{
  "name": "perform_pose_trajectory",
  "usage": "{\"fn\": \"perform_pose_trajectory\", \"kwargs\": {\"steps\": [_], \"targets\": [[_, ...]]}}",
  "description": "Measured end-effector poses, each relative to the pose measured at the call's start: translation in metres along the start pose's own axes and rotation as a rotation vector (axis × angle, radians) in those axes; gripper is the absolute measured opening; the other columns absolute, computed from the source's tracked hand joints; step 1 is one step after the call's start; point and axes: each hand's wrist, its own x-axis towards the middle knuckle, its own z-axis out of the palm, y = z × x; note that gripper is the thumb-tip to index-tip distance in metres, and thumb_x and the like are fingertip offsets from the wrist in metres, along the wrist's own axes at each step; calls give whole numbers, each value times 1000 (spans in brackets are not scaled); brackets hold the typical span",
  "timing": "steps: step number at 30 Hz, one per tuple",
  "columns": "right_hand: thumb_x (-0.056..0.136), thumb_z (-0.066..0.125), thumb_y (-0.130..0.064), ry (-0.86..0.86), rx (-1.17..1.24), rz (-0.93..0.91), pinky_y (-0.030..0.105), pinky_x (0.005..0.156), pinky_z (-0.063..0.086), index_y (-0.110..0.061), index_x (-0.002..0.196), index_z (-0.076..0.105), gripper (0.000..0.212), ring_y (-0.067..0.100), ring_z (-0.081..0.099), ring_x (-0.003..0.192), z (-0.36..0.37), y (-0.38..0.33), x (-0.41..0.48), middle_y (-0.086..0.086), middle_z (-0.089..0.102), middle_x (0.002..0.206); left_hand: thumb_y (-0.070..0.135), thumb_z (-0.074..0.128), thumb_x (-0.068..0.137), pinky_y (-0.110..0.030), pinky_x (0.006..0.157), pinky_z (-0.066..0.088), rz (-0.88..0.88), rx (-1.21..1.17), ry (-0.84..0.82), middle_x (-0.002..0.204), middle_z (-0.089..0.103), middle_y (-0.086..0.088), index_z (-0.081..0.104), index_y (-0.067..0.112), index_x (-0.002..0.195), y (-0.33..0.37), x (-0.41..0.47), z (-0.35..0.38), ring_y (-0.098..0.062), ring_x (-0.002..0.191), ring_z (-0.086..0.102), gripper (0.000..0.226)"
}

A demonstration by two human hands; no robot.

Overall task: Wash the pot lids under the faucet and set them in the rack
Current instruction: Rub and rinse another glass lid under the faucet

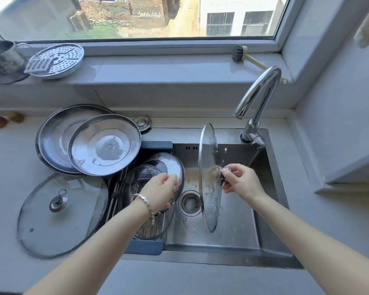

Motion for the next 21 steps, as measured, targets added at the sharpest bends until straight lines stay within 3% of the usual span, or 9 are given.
{"fn": "perform_pose_trajectory", "kwargs": {"steps": [5, 11, 13, 16, 21], "targets": [[90, 58, -18, 37, -38, -4, 22, 43, 50, -6, 90, 56, 12, 13, 55, 45, 2, -4, 4, 5, 58, 64, 24, 46, 94, -41, 79, 57, -128, -14, 2, 101, 64, -11, 57, 10, 98, -46, 5, -7, -24, 97, 64, 18], [85, 64, -24, 53, -126, 26, 21, 42, 45, -10, 84, 53, 17, 6, 53, 35, 21, -2, 6, 2, 59, 61, 17, 47, 93, -39, 76, 55, -179, -80, 81, 86, 61, -4, 55, 18, 79, -77, 14, -26, -21, 89, 63, 16], [82, 65, -29, 46, -222, 13, 26, 51, 45, -14, 77, 52, 21, 11, 53, 43, 28, -4, 5, -1, 58, 59, 16, 48, 91, -43, 79, 54, -184, -85, 105, 82, 61, -6, 56, 17, 77, -86, 17, -35, -26, 86, 63, 17], [76, 65, -40, 41, -540, -53, 31, 65, 44, -21, 78, 54, 22, 20, 59, 70, 42, -16, 7, -5, 62, 69, 20, 50, 89, -48, 85, 54, -189, -48, 150, 84, 64, -8, 57, 21, 77, -105, 22, -53, -32, 92, 66, 15], [75, 59, -45, -37, -991, -209, 30, 70, 42, -28, 86, 55, 21, 26, 59, 90, 86, -62, 22, 2, 66, 90, 18, 47, 90, -42, 87, 53, -198, 3, 174, 88, 62, -2, 53, 27, 79, -129, 29, -77, -25, 88, 61, 16]]}}
